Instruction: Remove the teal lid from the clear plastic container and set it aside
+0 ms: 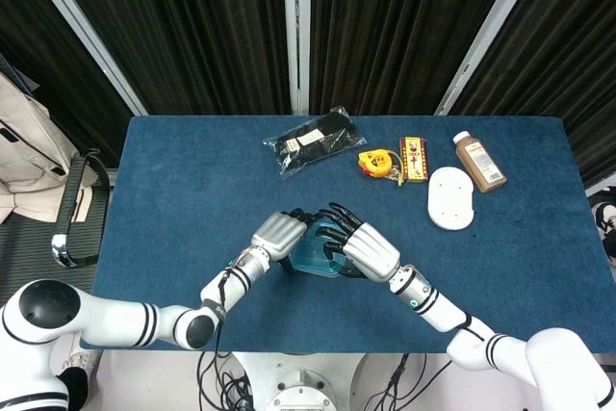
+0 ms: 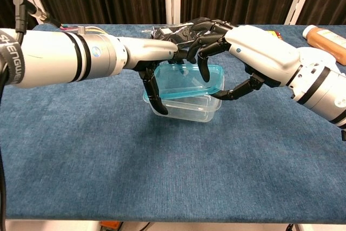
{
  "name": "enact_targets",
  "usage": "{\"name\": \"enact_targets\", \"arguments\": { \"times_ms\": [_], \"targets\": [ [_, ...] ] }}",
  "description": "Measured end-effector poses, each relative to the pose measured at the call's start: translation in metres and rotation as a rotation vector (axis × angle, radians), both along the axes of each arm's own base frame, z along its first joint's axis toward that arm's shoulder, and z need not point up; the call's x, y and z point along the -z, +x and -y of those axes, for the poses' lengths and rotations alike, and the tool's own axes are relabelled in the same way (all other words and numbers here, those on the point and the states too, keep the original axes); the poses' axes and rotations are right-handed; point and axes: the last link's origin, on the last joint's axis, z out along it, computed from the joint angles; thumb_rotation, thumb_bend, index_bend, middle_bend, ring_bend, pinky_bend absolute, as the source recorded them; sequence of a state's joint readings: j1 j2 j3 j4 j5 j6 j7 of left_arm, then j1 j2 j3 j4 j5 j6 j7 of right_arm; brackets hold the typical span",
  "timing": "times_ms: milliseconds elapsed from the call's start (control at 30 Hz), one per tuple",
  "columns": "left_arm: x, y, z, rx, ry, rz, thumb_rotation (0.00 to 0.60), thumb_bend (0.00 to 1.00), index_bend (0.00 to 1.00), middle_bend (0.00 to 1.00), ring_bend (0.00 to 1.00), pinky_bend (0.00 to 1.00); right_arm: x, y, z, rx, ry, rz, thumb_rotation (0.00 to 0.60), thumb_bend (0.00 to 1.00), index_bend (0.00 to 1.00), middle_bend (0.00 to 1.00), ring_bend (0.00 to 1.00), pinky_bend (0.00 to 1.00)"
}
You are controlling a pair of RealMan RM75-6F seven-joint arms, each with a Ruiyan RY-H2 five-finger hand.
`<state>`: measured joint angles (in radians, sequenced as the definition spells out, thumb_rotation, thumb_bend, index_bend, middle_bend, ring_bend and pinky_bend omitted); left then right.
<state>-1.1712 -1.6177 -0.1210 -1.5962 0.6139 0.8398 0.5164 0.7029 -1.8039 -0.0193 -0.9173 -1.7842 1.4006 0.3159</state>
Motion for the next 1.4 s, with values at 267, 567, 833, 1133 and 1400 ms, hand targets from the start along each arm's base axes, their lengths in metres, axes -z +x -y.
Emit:
{"name": "enact_targets", "arguments": {
  "times_ms": [267,567,833,1133,1400],
  "targets": [
    [-0.002,-0.001,-0.002,-0.015,0.001,-0.002,0.600,0.00,0.02,0.03,0.00,0.07,-0.003,-0.002,0.001,-0.003,-0.006,0.005,0.600,0.89,0.67,0.30,0.07,0.00],
    [-0.010,-0.003,-0.003,0.005,0.043,0.001,0.600,0.00,0.02,0.00,0.00,0.04,-0.009,-0.004,0.003,0.009,-0.028,0.038,0.600,0.93,0.72,0.31,0.07,0.00],
    [-0.028,-0.014,-0.007,0.003,0.127,0.014,0.600,0.00,0.02,0.00,0.00,0.02,-0.020,-0.012,0.007,0.037,-0.052,0.052,0.600,0.94,0.72,0.31,0.07,0.00],
    [-0.051,-0.034,-0.016,-0.049,0.186,0.044,0.600,0.00,0.02,0.00,0.00,0.02,-0.028,-0.021,0.009,0.057,-0.059,0.004,0.600,0.94,0.72,0.30,0.07,0.00],
    [-0.075,-0.065,-0.024,-0.119,0.251,0.054,0.600,0.00,0.02,0.00,0.00,0.02,-0.050,-0.045,0.011,0.127,-0.126,-0.033,0.600,0.94,0.72,0.30,0.07,0.00]
  ]
}}
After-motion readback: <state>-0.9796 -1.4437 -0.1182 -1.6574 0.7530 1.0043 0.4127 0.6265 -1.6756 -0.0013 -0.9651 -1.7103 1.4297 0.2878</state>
